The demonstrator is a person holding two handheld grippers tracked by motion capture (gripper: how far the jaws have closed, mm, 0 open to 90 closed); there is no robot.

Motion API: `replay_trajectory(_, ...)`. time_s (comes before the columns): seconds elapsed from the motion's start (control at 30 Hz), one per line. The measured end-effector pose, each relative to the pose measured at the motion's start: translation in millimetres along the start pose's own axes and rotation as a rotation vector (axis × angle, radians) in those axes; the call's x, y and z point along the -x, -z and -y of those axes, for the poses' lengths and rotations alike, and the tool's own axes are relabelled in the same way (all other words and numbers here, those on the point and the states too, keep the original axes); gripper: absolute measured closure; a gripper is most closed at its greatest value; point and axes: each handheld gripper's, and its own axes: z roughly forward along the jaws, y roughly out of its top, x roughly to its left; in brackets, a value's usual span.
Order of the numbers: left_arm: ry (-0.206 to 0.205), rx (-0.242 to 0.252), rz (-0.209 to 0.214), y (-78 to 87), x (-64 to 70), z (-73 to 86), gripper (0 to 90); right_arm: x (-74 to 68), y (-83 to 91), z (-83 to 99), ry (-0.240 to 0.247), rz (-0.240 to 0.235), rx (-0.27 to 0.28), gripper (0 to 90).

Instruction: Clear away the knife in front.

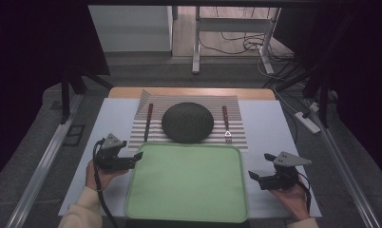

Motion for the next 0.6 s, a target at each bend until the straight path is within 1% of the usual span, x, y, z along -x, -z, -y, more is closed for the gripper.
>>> replay_trajectory(0.03, 0.0, 0.0, 0.0, 0.0, 0.0, 0.0, 21.0, 0.0, 0.6, 0.0, 0.001, 0.0, -0.001, 6.4)
replay_trajectory(0.07, -0.009, -0.003, -0.002, -1.6, -0.8, -3.9, 21.0, -0.2, 1.1, 0.0, -0.001, -0.002, 0.003, 6.4)
replay_trajectory(0.13, -0.009, 0.003, -0.003, -3.6, -2.4, -8.3, 21.0, -0.4, 1.2, 0.0, -0.001, -0.001, 0.003, 6.5)
replay_trajectory(0.2, -0.013, 0.018, -0.015, -6.5, -4.6, -14.2, 21.5, -0.4, 0.1, 0.1, -0.001, -0.003, 0.002, 6.6)
replay_trajectory(0.23, -0.013, 0.018, -0.015, -6.5, -4.6, -14.2, 21.7, -0.3, -0.4, 0.1, -0.001, -0.005, 0.0, 6.5)
replay_trajectory(0.27, -0.015, 0.021, -0.009, -11.5, -8.1, -22.1, 21.6, 0.0, -1.4, 0.0, 0.0, -0.007, -0.002, 6.6)
replay_trajectory(0.3, -0.021, 0.02, -0.008, -14.9, -10.0, -27.3, 21.6, 0.2, -1.9, -0.2, 0.003, -0.006, -0.004, 6.6)
replay_trajectory(0.37, -0.022, 0.015, 0.002, -20.9, -12.9, -35.2, 21.5, 0.4, -3.1, 0.1, 0.003, -0.008, -0.009, 6.6)
replay_trajectory(0.43, -0.02, 0.007, 0.003, -27.0, -15.1, -42.2, 21.4, 0.5, -3.2, 0.3, 0.004, -0.009, -0.01, 6.6)
replay_trajectory(0.6, -0.041, -0.013, 0.008, -38.6, -14.5, -53.7, 21.0, -1.0, -3.1, 0.2, 0.002, -0.016, -0.009, 6.7)
